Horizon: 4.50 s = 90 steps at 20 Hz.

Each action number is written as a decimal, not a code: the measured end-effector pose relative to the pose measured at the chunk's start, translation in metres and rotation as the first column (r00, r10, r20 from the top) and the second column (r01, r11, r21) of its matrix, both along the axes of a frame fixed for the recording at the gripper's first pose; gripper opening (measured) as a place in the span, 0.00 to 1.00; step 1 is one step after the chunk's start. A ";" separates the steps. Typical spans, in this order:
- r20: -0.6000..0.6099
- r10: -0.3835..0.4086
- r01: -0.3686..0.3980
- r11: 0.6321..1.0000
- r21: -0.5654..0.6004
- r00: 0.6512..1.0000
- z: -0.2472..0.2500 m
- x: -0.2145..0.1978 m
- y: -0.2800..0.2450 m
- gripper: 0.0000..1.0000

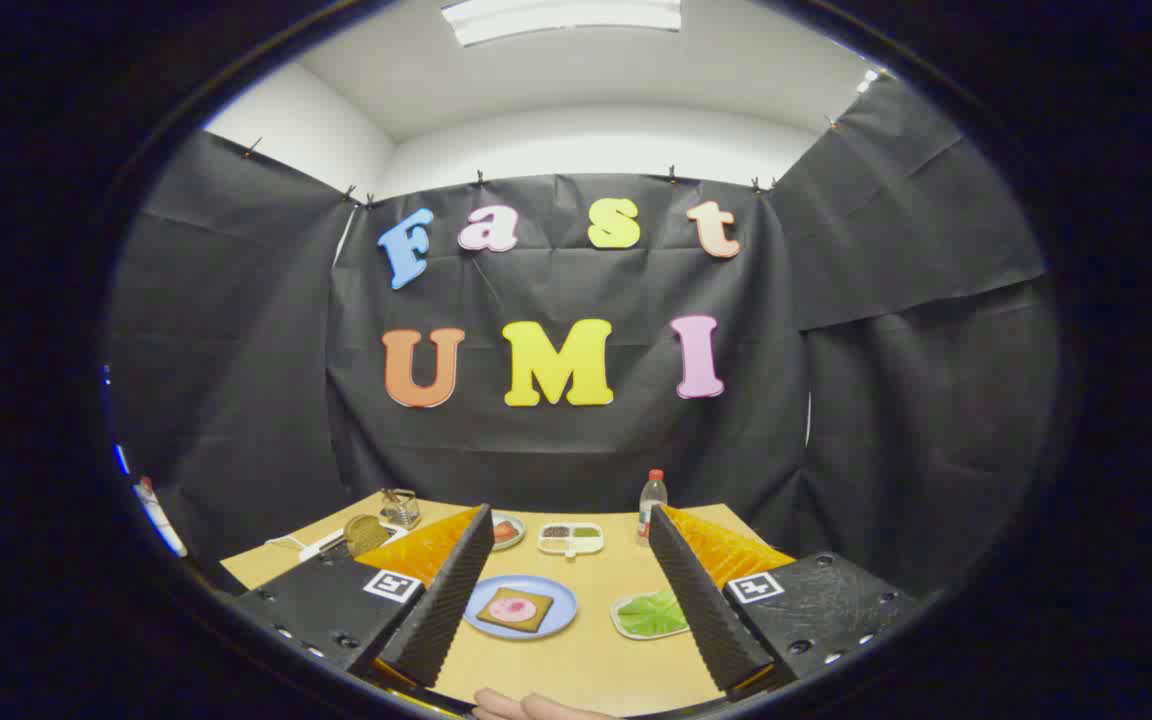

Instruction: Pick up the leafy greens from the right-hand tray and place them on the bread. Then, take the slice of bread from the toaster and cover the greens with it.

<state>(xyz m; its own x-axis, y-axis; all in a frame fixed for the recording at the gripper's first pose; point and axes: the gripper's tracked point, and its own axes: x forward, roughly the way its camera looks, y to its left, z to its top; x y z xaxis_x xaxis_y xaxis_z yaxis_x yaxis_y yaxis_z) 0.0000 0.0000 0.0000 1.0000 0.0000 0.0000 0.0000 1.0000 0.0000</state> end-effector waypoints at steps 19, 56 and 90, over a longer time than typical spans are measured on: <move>-0.078 -0.071 0.070 0.997 -0.019 0.994 -0.041 0.032 -0.047 0.95; -0.769 -0.109 0.160 0.987 -0.009 0.630 -0.340 0.206 -0.145 0.80; -0.563 -0.001 0.040 0.998 0.056 0.827 -0.198 0.172 0.014 0.00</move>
